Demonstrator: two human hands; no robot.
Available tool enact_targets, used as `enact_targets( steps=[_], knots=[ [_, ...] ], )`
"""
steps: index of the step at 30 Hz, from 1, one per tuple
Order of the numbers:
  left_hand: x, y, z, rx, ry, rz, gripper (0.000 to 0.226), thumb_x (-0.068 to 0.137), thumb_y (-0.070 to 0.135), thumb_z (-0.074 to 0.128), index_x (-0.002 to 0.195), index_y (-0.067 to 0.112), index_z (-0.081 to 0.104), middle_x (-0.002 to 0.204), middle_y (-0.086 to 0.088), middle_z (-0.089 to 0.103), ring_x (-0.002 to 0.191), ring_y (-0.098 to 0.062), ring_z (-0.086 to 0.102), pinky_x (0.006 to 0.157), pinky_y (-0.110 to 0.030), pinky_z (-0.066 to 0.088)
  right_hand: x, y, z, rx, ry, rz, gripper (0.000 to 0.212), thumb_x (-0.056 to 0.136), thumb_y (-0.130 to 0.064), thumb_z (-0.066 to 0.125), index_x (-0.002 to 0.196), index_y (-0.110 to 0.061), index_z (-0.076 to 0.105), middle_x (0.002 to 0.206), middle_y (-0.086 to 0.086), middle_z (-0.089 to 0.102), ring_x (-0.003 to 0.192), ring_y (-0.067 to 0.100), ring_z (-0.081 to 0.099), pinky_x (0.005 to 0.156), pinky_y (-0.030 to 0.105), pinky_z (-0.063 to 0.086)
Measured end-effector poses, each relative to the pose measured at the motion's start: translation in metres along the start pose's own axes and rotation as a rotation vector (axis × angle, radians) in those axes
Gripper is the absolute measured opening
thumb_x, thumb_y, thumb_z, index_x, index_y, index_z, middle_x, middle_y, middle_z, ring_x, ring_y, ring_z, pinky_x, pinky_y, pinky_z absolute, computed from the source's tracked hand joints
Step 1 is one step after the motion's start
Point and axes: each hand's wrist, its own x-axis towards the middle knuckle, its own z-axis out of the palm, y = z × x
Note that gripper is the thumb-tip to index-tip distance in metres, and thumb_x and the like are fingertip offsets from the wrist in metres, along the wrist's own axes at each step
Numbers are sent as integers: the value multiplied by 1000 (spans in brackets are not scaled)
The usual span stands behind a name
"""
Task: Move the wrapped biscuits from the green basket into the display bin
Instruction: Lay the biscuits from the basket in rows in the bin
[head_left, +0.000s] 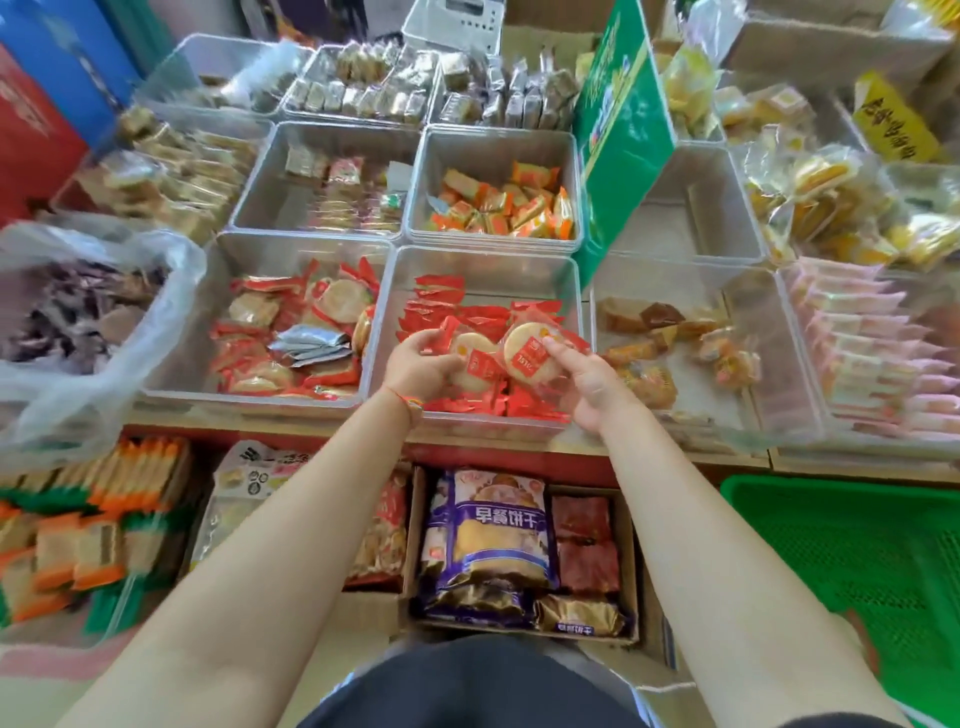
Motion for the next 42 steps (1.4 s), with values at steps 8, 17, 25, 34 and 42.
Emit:
enact_targets(
  steps=[8,17,25,34,42],
  knots=[
    [83,35,2,579,221,327,28,81,19,69,108,12,66,97,-2,66,91,-18,60,81,-30,47,65,-52,9,-562,186,-316,27,84,-14,76,108,-10,64,88,2,66,65,4,62,58,18,48],
    [184,29,-34,985,189,799,19,84,-1,62,102,4,62,94,-18,58,86,-36,54,78,-40,45,160,-51,57,-1145,219,-420,30,87,-15,58,109,-32,69,109,-2,63,96,18,61,82,26,46],
    [214,14,-47,1059,94,799,24,84,-1,56,107,9,55,89,-9,58,90,-31,52,107,-51,35,204,-34,85,-1409,220,-212,53,87,-8,47,139,-22,47,135,11,53,121,34,52,105,43,40],
    [214,17,-47,1100,64,780,31,83,-1,54,112,9,57,91,-8,56,93,-31,52,112,-48,25,212,-34,101,-1514,102,-100,29,89,-5,47,105,-20,66,108,7,69,104,32,61,84,36,52],
    [217,12,-46,1130,78,759,34,83,2,51,115,9,58,94,-9,58,97,-31,55,112,-50,26,192,-37,140,-1444,-3,-685,56,78,-21,68,131,-29,52,115,-2,55,106,20,55,91,40,42]
  ],
)
